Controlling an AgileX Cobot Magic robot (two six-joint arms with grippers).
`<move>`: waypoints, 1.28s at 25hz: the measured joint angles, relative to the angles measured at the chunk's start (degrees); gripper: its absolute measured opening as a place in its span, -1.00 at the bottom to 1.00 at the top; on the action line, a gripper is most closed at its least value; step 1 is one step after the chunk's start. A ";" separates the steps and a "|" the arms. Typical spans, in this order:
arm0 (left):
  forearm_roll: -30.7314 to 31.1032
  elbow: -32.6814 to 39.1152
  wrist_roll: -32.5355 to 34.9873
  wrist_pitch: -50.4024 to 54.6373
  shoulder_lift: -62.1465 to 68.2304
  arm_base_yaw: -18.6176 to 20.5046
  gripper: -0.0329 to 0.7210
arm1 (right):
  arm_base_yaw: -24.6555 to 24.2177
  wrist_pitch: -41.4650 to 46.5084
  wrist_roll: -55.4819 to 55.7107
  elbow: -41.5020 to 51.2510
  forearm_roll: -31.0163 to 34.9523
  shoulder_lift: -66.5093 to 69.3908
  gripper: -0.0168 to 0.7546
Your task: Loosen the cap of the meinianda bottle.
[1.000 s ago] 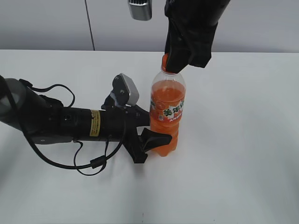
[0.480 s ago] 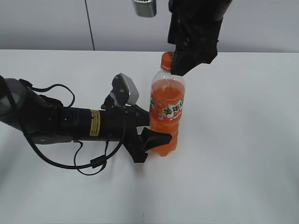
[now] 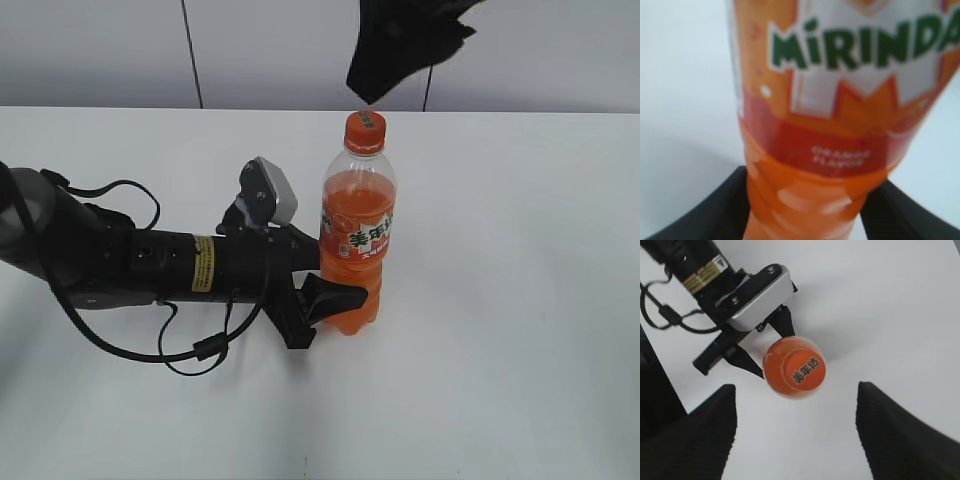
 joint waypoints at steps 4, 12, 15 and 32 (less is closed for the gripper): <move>0.00 0.00 0.00 0.00 0.00 0.00 0.16 | 0.00 0.04 29.95 0.00 -1.10 -0.07 0.49; 0.00 0.00 -0.02 0.00 0.00 0.00 0.16 | 0.00 0.04 48.49 0.00 -2.29 -0.07 0.49; 0.00 0.00 -0.02 0.00 0.00 0.00 0.16 | 0.00 0.04 48.72 0.00 -2.29 0.77 0.49; 0.00 0.00 -0.07 0.00 0.00 0.00 0.16 | 0.00 0.04 46.75 0.00 -2.29 7.87 0.49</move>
